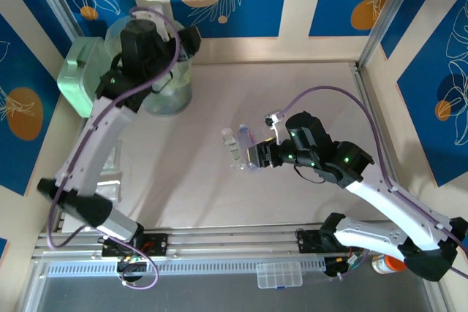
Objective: Put the plastic bottles in the bin
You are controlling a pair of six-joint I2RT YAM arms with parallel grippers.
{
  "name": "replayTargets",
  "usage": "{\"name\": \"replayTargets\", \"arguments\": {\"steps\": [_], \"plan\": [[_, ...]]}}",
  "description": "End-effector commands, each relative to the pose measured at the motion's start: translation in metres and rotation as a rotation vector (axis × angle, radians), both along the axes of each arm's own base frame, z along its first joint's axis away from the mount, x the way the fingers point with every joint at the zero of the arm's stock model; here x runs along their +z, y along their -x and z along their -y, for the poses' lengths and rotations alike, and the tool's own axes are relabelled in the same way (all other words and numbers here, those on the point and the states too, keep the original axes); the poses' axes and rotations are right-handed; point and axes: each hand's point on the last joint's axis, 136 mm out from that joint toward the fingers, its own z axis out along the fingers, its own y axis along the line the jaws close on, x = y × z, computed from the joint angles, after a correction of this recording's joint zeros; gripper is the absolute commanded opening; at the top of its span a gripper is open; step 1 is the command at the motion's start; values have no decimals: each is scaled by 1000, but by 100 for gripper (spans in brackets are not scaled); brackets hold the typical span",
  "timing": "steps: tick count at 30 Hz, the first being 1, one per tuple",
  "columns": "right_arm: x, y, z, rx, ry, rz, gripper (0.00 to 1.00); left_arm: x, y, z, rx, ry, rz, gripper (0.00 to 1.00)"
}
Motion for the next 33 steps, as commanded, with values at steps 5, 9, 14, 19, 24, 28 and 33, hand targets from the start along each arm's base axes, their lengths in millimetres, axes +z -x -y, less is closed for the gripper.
{"name": "replayTargets", "arguments": {"steps": [5,9,14,19,24,28,33], "plan": [[0,-1,13,-26,-28,6,67,-76,61,58,-189,-143,-113,75],[-4,-1,17,-49,-46,-15,67,-134,74,45,-140,-156,-306,86],[-12,-1,25,-91,-63,-31,67,-199,89,29,-45,-98,-487,100],[-18,-4,33,-137,-79,-39,67,-252,91,24,82,-44,-663,100],[-17,-6,36,-151,-84,-39,67,-299,96,48,80,-37,-837,98],[-18,-6,41,-165,-76,-32,67,-324,103,65,77,-71,-949,94],[-20,-7,48,-183,-84,-30,67,-341,106,86,58,-140,-999,96]]}}
